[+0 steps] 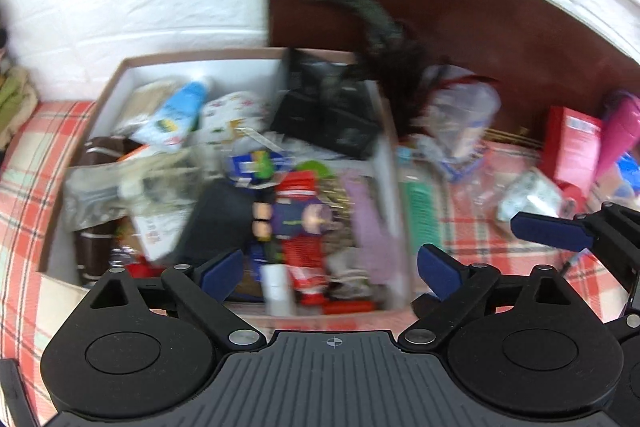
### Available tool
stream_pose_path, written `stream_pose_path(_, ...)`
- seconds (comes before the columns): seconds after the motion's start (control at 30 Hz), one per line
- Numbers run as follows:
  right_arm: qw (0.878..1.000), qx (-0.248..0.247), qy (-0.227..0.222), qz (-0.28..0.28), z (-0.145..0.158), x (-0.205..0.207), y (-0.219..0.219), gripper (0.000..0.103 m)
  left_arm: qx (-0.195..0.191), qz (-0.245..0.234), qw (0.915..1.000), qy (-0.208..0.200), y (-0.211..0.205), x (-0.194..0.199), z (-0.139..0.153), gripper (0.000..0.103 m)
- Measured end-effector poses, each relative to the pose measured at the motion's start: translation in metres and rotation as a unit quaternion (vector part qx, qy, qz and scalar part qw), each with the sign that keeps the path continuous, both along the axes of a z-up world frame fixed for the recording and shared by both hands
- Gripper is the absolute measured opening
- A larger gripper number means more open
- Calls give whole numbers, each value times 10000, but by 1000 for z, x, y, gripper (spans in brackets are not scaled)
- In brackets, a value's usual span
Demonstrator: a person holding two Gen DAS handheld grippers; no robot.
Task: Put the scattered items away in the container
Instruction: 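Move both tools back over the table items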
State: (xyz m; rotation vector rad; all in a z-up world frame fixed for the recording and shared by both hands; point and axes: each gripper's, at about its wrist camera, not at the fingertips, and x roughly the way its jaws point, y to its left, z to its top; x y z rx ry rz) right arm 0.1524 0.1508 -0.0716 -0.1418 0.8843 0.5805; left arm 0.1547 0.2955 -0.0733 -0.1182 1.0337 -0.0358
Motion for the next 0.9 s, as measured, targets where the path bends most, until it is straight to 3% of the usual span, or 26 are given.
stream_pose_path(0.4, 9985, 357, 208, -351, -2, -24, -142, 99, -214, -149, 9996, 109, -144, -22, -3, 102)
stream_pose_path(0.67, 9963, 45, 395, -761, -23, -32, -240, 99, -348, -609, 9971, 305, -243, -17, -32, 103)
stream_pose_path(0.77, 9949, -54, 480, -884, -33, -30, -269, 99, -471, -767, 9952, 392, -268, -11, -45, 103)
stream_pose_path(0.9, 9920, -271, 602, -1072, -48, -22, -296, 99, -488, -634, 9962, 334, -282, -1, -56, 102)
